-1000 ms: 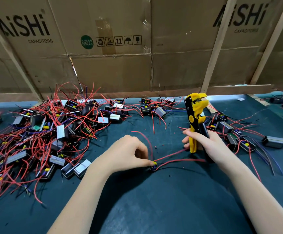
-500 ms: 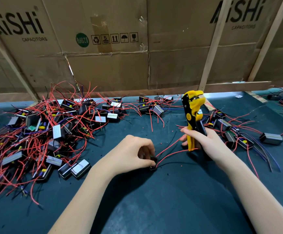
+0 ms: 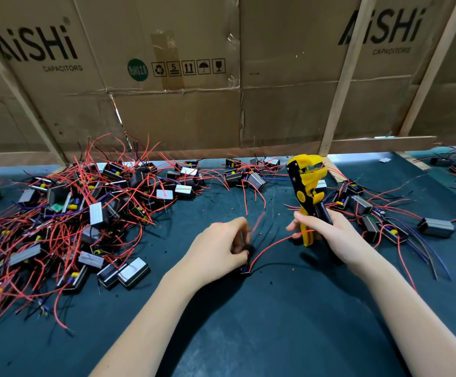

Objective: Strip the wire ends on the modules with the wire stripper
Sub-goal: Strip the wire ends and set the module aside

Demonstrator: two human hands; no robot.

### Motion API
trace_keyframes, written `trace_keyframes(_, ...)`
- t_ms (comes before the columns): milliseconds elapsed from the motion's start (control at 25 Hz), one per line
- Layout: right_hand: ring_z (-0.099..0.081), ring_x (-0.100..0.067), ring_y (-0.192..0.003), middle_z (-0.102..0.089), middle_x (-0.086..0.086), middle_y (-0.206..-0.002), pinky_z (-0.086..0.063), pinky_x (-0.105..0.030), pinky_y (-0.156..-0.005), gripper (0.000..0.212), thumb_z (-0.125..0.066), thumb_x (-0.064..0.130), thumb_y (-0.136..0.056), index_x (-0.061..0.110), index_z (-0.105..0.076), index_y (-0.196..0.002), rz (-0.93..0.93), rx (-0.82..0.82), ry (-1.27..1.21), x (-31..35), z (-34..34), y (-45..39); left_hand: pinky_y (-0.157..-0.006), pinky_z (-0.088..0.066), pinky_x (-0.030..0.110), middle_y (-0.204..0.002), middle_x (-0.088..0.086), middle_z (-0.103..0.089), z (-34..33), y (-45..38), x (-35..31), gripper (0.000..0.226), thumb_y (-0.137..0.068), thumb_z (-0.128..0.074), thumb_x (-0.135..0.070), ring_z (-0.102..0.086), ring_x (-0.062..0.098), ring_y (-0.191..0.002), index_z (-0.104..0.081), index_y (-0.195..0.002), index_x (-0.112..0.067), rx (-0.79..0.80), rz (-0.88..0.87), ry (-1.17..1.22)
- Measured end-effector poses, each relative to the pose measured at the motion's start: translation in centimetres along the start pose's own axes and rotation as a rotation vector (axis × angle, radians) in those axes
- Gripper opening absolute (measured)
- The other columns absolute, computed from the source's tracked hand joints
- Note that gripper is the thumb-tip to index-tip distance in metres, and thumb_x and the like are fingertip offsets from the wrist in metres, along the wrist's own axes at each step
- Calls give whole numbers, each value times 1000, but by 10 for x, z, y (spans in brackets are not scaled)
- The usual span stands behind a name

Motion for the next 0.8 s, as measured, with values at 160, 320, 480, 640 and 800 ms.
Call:
trace_keyframes(160, -68, -24, -84, -73, -7, -90, -51, -34, -78, 42, -70, 49, -74, 10, -66, -91, 48, 52, 110, 4, -6, 3, -72, -51, 34, -74, -11, -61, -4, 0, -6, 25, -72, -61, -8, -54, 7, -71, -67, -86, -28, 76, -39, 3)
trace_keyframes(320, -59, -28, -82, -65, -11, -88, -46, -43, -84, 51, -64, 63, -69, 14, -62, -86, 113, 85, 250, 10, -13, 5, -74, -49, 35, -95, -10, -55, -2, 2, -7, 25, -79, -60, -15, -58, 19, -89, -68, -97, -30, 44, -40, -122)
trace_keyframes(480, -60, -22, -77, -66, -8, -84, -45, -37, -79, 54, -65, 68, -71, 16, -63, -85, 101, 38, 270, 9, -13, 5, -69, -47, 37, -106, -5, -53, 5, 2, -4, 26, -83, -54, -9, -57, 27, -92, -64, -103, -23, -59, -10, -326)
trace_keyframes(640, -71, -27, -88, -75, -8, -87, -51, -46, -90, 56, -66, 62, -68, 10, -66, -89, -24, -58, -23, -1, 0, 1, -84, -44, 33, -100, 5, -58, 1, 0, -7, 37, -75, -48, 12, -52, 22, -98, -68, -99, -8, -33, -155, -37)
trace_keyframes(800, -70, -20, -94, -76, -3, -95, -49, -37, -88, 60, -67, 65, -68, 10, -74, -89, -80, -81, -25, -6, 9, 2, -71, -41, 18, -86, -2, -65, 5, 1, -6, 5, -92, -64, -16, -56, 10, -78, -68, -92, -13, -135, -118, 229)
Point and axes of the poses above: each hand's wrist, its own y-axis away from the middle knuckle, its own z-axis out of the back of the hand, x = y × z, the point moved 8 cm from there along -y, towards the middle knuckle
